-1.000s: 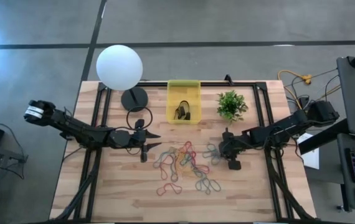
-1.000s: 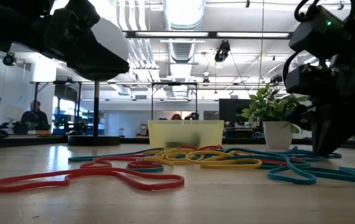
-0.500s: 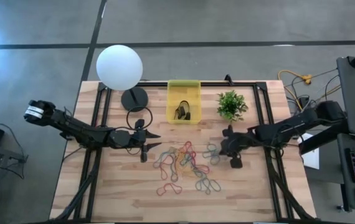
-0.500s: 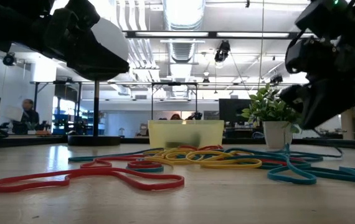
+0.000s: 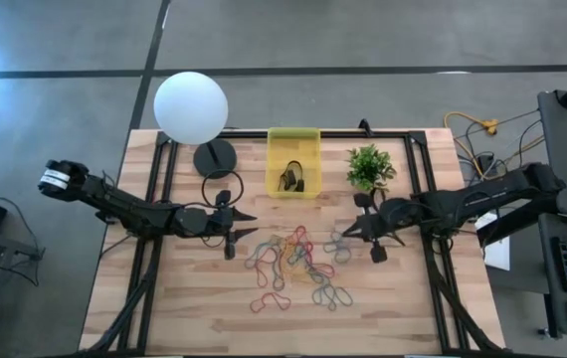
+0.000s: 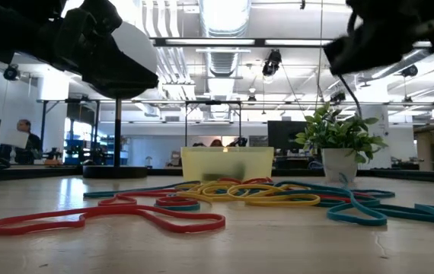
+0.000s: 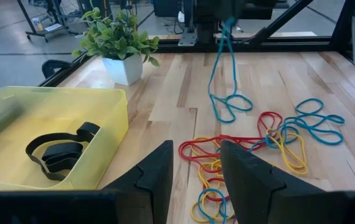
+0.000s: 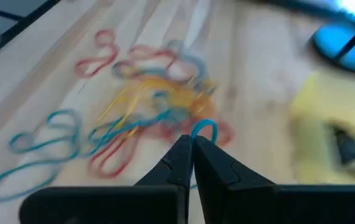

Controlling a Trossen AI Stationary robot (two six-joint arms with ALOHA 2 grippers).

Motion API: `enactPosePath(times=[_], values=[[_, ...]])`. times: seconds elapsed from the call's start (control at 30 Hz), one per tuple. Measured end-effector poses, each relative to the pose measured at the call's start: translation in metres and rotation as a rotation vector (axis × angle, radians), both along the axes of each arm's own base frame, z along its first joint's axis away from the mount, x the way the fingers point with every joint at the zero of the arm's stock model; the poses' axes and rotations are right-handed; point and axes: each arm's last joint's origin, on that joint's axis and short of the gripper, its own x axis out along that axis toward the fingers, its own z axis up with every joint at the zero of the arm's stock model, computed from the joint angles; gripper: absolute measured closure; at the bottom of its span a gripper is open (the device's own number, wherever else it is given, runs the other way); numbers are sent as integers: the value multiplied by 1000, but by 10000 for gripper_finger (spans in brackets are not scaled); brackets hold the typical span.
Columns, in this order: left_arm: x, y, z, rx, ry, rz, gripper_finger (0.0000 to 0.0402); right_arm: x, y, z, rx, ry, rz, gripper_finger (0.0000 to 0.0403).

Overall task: Pick and place rubber bands into bin
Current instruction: Put the blue rubber band into the yellow bin

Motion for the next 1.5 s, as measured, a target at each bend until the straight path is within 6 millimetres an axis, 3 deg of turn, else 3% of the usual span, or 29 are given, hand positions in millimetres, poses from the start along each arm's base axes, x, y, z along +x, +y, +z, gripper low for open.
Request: enactPosePath(times=[0.33,0.53,1.1,1.5], values=[[0,0,0,0,0,0,283,17,-2,55,-248,-172,6,395],[0,0,0,0,-1,0,283,31,-12,69,-319,-188,-24,395],[0,0,0,-1,-3,0,283,78,-84,34,-355,-65,-212,395],[0,0,0,-1,-3,0,283,107,-160,31,-328,-38,-333,395]])
